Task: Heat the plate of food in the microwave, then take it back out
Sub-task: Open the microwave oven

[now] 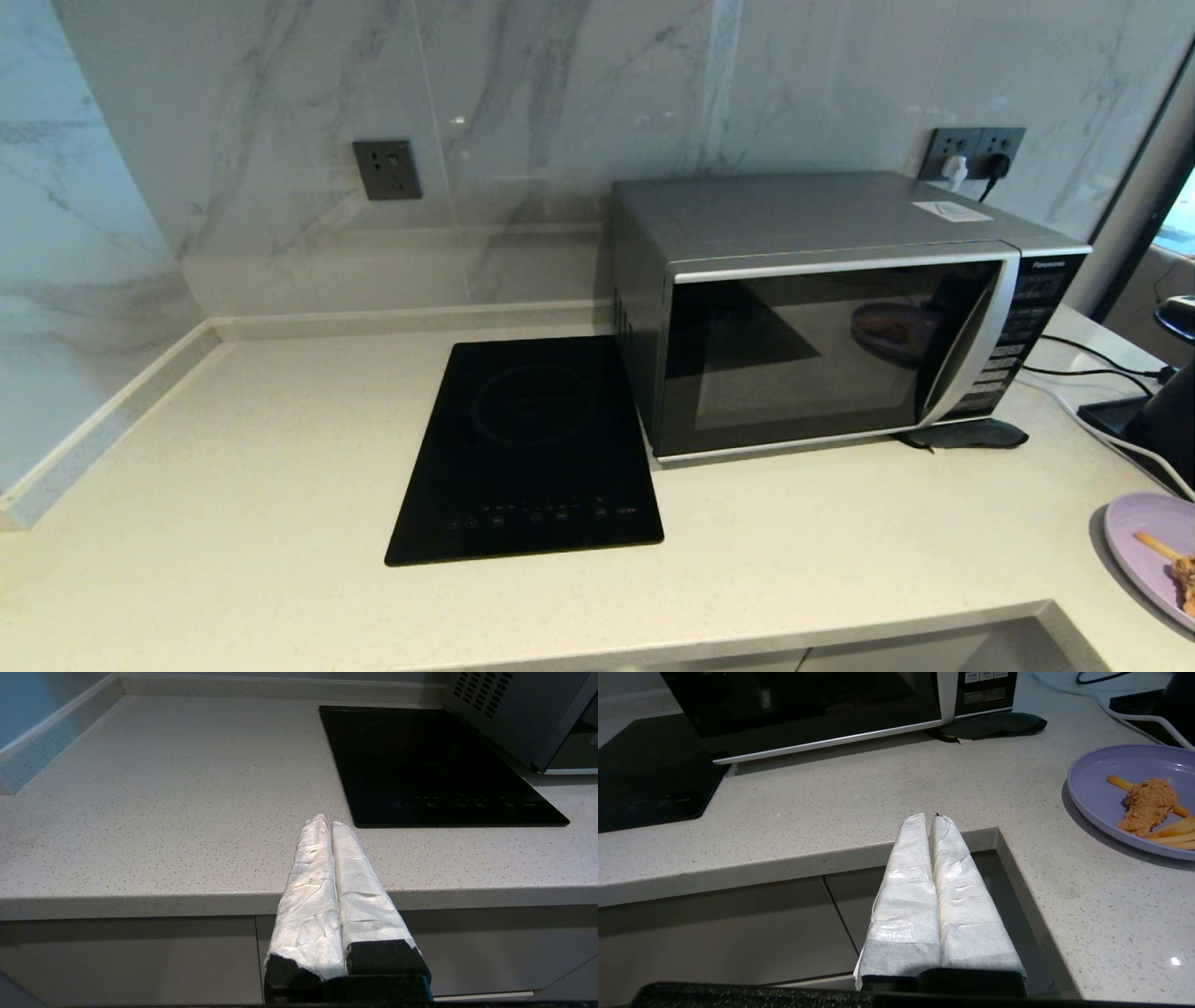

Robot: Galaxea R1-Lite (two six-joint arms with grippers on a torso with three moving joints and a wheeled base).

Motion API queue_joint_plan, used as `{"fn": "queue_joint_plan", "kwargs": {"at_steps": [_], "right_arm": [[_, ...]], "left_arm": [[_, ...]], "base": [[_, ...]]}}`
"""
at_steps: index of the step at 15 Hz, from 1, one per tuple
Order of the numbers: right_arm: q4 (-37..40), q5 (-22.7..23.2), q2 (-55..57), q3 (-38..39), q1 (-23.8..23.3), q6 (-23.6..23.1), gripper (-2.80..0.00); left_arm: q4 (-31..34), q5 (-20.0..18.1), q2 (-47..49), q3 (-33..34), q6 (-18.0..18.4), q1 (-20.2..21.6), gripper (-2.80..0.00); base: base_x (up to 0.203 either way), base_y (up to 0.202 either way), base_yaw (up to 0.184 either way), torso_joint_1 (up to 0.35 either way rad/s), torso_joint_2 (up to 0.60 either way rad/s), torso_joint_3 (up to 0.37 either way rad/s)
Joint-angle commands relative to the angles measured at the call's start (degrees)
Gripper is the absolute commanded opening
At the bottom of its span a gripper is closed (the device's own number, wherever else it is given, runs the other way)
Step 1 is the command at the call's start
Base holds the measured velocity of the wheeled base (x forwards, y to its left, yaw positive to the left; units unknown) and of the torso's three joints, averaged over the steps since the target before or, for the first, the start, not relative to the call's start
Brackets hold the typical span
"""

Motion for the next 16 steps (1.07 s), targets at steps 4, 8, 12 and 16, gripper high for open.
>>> {"fn": "queue_joint_plan", "kwargs": {"at_steps": [4, 8, 12, 16], "right_arm": [[0.10, -0.01, 0.02, 0.00, 0.01, -0.18, -2.80], [0.01, -0.01, 0.02, 0.00, 0.01, -0.18, -2.80], [0.10, -0.08, 0.02, 0.00, 0.01, -0.18, -2.80], [4.11, -0.35, 0.02, -1.45, 0.01, -1.26, -2.80]], "left_arm": [[-0.02, 0.06, 0.09, 0.00, -0.06, 0.01, -2.80], [-0.02, 0.05, 0.09, 0.00, -0.06, 0.01, -2.80], [-0.02, 0.05, 0.09, 0.00, -0.06, 0.01, -2.80], [-0.02, 0.05, 0.09, 0.00, -0.06, 0.01, -2.80]], "base": [[0.000, 0.000, 0.000, 0.000, 0.00, 0.000], [0.000, 0.000, 0.000, 0.000, 0.00, 0.000], [0.000, 0.000, 0.000, 0.000, 0.00, 0.000], [0.000, 0.000, 0.000, 0.000, 0.00, 0.000]]}}
